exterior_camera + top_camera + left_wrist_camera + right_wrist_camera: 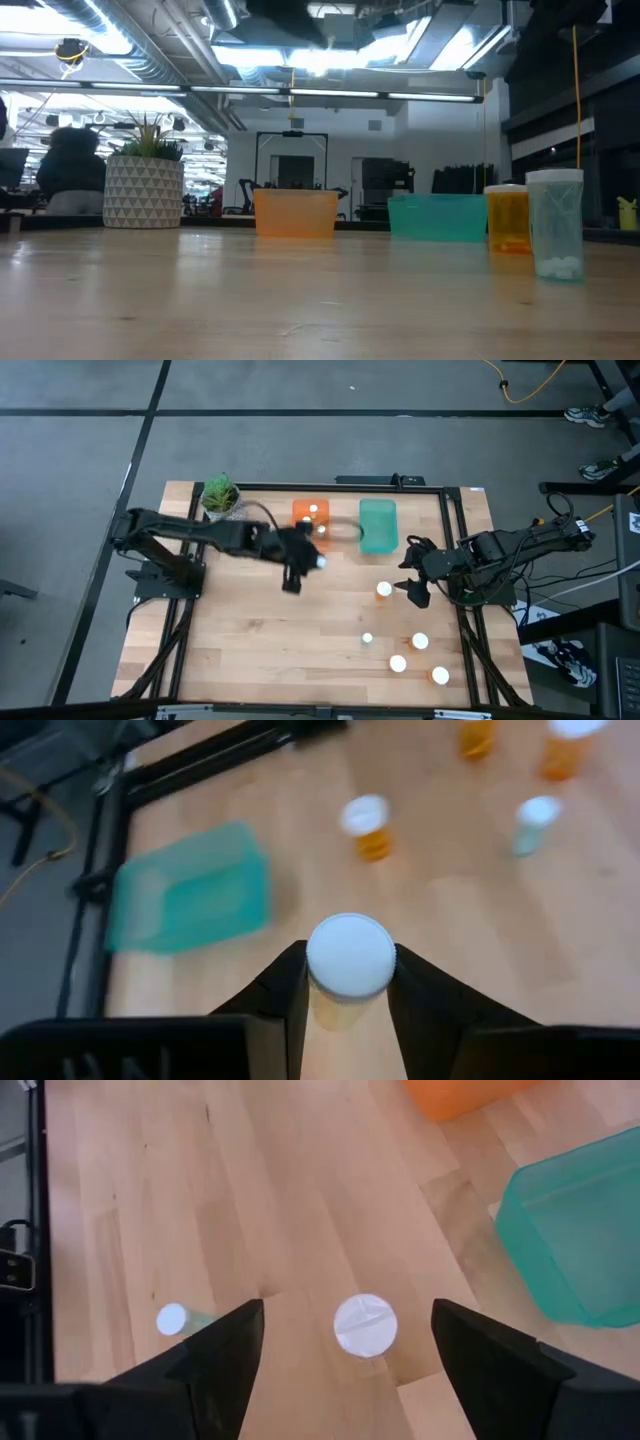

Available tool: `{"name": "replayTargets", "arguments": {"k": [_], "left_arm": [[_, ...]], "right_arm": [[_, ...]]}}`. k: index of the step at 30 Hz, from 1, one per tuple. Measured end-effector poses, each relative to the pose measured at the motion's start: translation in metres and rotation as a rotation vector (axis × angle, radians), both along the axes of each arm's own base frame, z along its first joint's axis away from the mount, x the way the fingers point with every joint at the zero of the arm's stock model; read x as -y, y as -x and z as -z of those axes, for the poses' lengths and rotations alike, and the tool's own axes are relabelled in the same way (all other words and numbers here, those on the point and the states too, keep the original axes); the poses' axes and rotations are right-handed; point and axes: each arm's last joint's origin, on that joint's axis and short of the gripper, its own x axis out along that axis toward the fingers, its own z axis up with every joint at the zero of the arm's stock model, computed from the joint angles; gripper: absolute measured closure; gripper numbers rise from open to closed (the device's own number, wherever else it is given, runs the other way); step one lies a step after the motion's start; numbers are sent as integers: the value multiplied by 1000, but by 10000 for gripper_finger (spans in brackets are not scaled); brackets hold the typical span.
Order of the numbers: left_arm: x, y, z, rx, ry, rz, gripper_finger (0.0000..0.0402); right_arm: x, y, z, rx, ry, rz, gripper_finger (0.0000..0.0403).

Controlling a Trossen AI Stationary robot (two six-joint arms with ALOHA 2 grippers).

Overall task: Pick and place medicine bottles into bin by pill shape (circle, oval)
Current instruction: Put the small yellow pill bottle into the orange bin

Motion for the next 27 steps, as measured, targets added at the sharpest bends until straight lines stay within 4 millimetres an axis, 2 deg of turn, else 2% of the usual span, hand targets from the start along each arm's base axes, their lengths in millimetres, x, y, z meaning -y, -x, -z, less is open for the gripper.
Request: {"name": "replayTargets", "arguments": {"k": [2, 5, 9, 14, 21, 27], "left_arm": [[-21, 9, 1, 1, 14, -24, 297], [-50, 20, 13, 1, 65, -60, 297], [-87, 27, 38, 56, 123, -107, 298], [-121, 36, 76, 77, 143, -175, 298], [-141, 49, 114, 64, 203, -230, 298], [-144, 42, 139, 15, 230, -225, 299]], "right_arm": [[0, 0, 0, 0, 5, 2, 114], [0, 0, 0, 0, 5, 2, 114], [0, 0, 0, 1, 5, 3, 114], [0, 0, 0, 2, 5, 4, 114], [0, 0, 0, 2, 6, 4, 114], [1, 0, 0, 10, 31, 25, 114]]}}
